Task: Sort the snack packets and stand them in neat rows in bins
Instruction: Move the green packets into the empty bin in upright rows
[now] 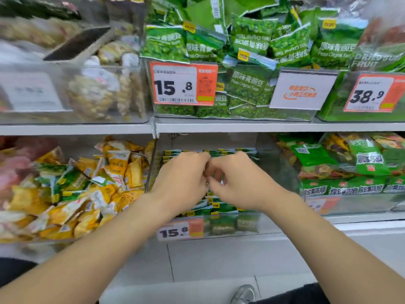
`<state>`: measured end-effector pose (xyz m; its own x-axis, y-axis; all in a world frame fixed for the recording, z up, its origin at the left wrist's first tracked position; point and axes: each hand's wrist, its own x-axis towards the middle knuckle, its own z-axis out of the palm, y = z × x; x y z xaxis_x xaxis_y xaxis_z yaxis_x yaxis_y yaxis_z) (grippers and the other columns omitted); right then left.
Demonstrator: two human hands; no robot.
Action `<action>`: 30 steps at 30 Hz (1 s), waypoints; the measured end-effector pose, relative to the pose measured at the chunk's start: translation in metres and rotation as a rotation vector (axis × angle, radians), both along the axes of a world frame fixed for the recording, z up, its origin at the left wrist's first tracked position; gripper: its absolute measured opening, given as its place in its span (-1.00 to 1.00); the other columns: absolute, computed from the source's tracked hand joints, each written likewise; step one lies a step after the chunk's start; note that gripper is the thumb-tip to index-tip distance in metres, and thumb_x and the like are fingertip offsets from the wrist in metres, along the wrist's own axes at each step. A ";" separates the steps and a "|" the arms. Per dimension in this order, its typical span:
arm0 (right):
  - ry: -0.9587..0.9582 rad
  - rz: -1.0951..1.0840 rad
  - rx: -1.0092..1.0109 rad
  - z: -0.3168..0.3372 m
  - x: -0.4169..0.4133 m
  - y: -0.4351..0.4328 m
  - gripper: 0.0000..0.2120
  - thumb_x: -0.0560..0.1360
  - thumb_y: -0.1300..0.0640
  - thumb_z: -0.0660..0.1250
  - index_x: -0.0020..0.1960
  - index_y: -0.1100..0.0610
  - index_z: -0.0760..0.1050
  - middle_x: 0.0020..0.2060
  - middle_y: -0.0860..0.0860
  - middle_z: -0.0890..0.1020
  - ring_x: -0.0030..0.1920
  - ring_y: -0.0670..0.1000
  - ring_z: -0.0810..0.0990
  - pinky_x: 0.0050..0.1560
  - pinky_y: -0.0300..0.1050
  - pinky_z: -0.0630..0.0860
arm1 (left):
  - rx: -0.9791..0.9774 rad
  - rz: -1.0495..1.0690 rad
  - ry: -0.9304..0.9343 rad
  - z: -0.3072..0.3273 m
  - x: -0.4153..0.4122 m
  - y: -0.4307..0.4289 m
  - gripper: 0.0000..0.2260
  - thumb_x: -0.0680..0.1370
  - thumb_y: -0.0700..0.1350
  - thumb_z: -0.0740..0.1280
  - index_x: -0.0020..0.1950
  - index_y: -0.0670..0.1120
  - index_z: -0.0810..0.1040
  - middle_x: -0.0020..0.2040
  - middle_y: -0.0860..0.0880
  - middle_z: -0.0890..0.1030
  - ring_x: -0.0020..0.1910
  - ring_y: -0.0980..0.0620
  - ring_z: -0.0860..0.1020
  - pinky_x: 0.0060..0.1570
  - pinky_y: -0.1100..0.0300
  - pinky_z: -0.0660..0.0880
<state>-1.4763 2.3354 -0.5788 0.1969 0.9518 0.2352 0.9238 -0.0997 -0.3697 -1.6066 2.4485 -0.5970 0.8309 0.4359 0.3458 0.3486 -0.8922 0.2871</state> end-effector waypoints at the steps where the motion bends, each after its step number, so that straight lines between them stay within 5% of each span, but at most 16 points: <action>1: 0.002 0.019 -0.017 0.006 -0.016 0.008 -0.89 0.44 0.00 0.30 -0.24 -0.06 0.56 -0.40 -0.11 0.62 -0.30 -0.05 0.60 -0.12 -0.01 0.60 | -0.024 -0.019 0.018 0.004 -0.020 0.005 -0.85 0.42 -0.20 0.28 -0.12 0.06 0.45 -0.16 0.06 0.55 -0.10 -0.08 0.56 -0.22 -0.02 0.53; 4: 0.018 0.052 -0.066 0.020 -0.051 0.027 -0.90 0.42 0.02 0.38 -0.24 -0.01 0.63 -0.41 -0.11 0.64 -0.30 -0.09 0.62 -0.06 -0.09 0.58 | -0.128 -0.117 0.056 0.022 -0.067 0.021 -0.84 0.40 -0.21 0.31 -0.16 0.06 0.48 -0.27 0.13 0.53 -0.23 0.14 0.51 -0.26 0.19 0.41; 8: 0.033 0.145 -0.075 0.026 -0.104 0.059 -0.90 0.48 0.05 0.35 -0.16 -0.01 0.64 -0.37 -0.07 0.64 -0.28 -0.12 0.57 -0.01 -0.02 0.61 | -0.271 0.067 0.074 0.038 -0.127 0.066 -0.86 0.46 -0.18 0.40 -0.24 0.06 0.61 -0.37 0.14 0.58 -0.31 0.24 0.53 -0.33 0.38 0.34; 12: 0.023 0.154 -0.050 0.018 -0.133 0.092 -0.78 0.55 0.17 0.27 0.05 -0.01 0.67 -0.24 -0.08 0.66 -0.24 -0.17 0.52 0.06 -0.01 0.62 | -0.247 0.419 0.095 0.017 -0.177 0.127 -0.88 0.51 -0.19 0.38 -0.15 -0.03 0.70 -0.21 0.04 0.69 -0.13 0.02 0.65 -0.15 0.19 0.42; 17: -0.081 0.103 -0.015 -0.008 -0.154 0.143 -0.74 0.62 0.19 0.25 0.16 -0.04 0.66 -0.04 0.06 0.72 0.03 0.15 0.67 0.05 0.12 0.66 | -0.157 0.580 0.291 -0.005 -0.206 0.177 -0.64 0.39 -0.21 0.27 0.17 -0.14 0.62 0.11 -0.21 0.64 0.19 -0.27 0.58 0.18 -0.09 0.56; 20: -0.139 0.143 -0.026 -0.023 -0.172 0.172 -0.67 0.59 0.30 0.28 0.17 -0.07 0.62 -0.08 0.05 0.69 -0.05 0.17 0.67 -0.12 0.17 0.68 | -0.228 0.615 0.331 -0.015 -0.211 0.192 -0.60 0.45 -0.31 0.30 0.27 -0.10 0.55 0.18 -0.21 0.60 0.16 -0.29 0.60 0.11 -0.14 0.61; 23: -0.212 0.144 -0.071 -0.029 -0.188 0.193 -0.78 0.59 0.35 0.31 0.10 0.06 0.57 -0.14 0.05 0.58 -0.13 0.18 0.60 -0.22 0.09 0.63 | -0.263 0.641 0.312 -0.025 -0.212 0.202 -0.80 0.46 -0.09 0.47 0.01 -0.06 0.52 0.03 -0.15 0.62 0.03 -0.23 0.64 -0.04 -0.06 0.62; 26: -0.306 0.095 -0.169 -0.030 -0.197 0.203 -0.88 0.61 0.27 0.40 0.12 0.16 0.53 -0.21 0.03 0.38 -0.12 0.19 0.56 -0.24 0.02 0.43 | -0.302 0.666 0.276 -0.028 -0.208 0.198 -0.67 0.51 0.10 0.50 -0.14 -0.06 0.42 -0.11 -0.11 0.58 -0.06 -0.19 0.62 -0.15 0.00 0.56; 30: -0.290 0.023 -0.224 -0.026 -0.204 0.211 -0.77 0.56 0.07 0.53 0.06 0.12 0.51 -0.05 0.11 0.55 0.03 0.23 0.65 -0.18 0.03 0.44 | -0.262 0.756 0.269 -0.028 -0.200 0.189 -0.71 0.59 0.08 0.45 0.03 -0.11 0.48 0.01 -0.14 0.60 0.04 -0.23 0.65 -0.11 0.00 0.56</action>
